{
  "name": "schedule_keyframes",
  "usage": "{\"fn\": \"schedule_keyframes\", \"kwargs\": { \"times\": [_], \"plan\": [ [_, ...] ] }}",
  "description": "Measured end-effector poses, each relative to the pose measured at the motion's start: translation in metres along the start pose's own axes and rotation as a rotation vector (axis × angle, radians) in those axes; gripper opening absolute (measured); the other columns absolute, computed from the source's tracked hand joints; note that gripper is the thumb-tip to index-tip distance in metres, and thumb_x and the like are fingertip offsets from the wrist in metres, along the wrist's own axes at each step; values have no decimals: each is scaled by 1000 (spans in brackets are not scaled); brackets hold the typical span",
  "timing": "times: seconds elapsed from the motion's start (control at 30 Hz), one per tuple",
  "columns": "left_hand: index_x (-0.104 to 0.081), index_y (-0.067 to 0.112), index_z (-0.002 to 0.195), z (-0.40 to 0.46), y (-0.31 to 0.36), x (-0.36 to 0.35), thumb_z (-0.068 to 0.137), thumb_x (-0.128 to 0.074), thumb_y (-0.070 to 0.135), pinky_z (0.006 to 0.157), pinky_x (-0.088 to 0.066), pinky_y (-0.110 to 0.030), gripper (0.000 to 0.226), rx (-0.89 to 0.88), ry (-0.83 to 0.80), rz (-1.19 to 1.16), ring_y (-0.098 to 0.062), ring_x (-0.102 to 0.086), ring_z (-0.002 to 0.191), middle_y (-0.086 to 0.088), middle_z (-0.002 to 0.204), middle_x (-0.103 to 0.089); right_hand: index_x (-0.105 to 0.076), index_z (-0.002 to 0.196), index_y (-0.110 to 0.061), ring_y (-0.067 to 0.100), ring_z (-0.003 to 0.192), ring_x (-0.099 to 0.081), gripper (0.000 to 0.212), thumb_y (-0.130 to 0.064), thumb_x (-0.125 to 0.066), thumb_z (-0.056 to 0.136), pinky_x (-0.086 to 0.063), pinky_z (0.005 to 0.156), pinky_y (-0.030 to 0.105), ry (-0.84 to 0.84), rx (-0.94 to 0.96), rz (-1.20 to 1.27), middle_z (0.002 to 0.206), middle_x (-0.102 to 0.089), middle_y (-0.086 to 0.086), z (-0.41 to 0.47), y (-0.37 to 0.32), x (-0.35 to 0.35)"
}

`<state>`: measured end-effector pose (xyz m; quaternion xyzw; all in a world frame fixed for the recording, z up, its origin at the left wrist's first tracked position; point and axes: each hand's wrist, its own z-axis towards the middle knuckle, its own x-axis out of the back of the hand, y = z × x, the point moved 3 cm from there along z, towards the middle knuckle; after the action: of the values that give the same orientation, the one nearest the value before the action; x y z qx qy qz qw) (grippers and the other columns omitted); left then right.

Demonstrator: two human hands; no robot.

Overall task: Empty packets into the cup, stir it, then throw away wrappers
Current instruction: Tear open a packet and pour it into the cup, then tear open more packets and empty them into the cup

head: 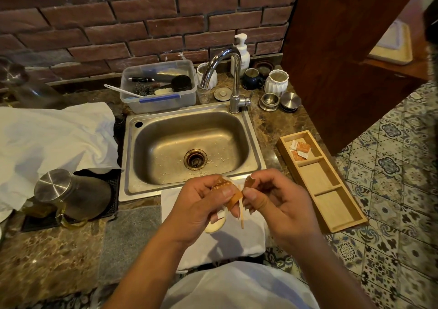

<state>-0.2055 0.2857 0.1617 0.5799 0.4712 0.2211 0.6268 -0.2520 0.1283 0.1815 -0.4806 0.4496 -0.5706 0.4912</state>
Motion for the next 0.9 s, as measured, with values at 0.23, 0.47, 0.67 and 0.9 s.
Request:
{"fn": "schedule_keyframes", "kwargs": {
  "times": [0.23,0.47,0.67,0.9],
  "plan": [
    [-72,16,78,0,1,-6,83,-65,33,44,-23,-32,19,-4,24,63,-21,-37,46,-6,60,-69,-66,95,-20,16,70,-65,12,-31,-62,91,-56,63,32,-26,-43,52,80,-68,3,-2,4,6],
    [-73,15,72,-2,2,-1,76,-72,28,44,-19,-27,14,-6,61,-88,-12,-39,38,-7,54,-65,-65,86,-27,10,66,-63,12,-28,-61,98,-54,60,23,135,-125,106,73,-68,-3,3,5,26],
    [-74,22,72,-3,12,22,85,-65,26,40,-33,-15,16,-47,166,51,-5,-44,38,-12,59,-64,-61,92,-5,15,73,-70,12,-16,-58,89,-60,64,26,192,-145,107,83,-74,7,7,4,62],
    [-74,16,82,-1,5,13,89,-54,42,50,-31,-30,33,-24,173,87,-31,-38,50,-12,60,-62,-63,98,-2,21,61,-64,4,-2,-61,94,-54,51,27,199,-181,118,76,-70,15,7,22,67]
  ]
}}
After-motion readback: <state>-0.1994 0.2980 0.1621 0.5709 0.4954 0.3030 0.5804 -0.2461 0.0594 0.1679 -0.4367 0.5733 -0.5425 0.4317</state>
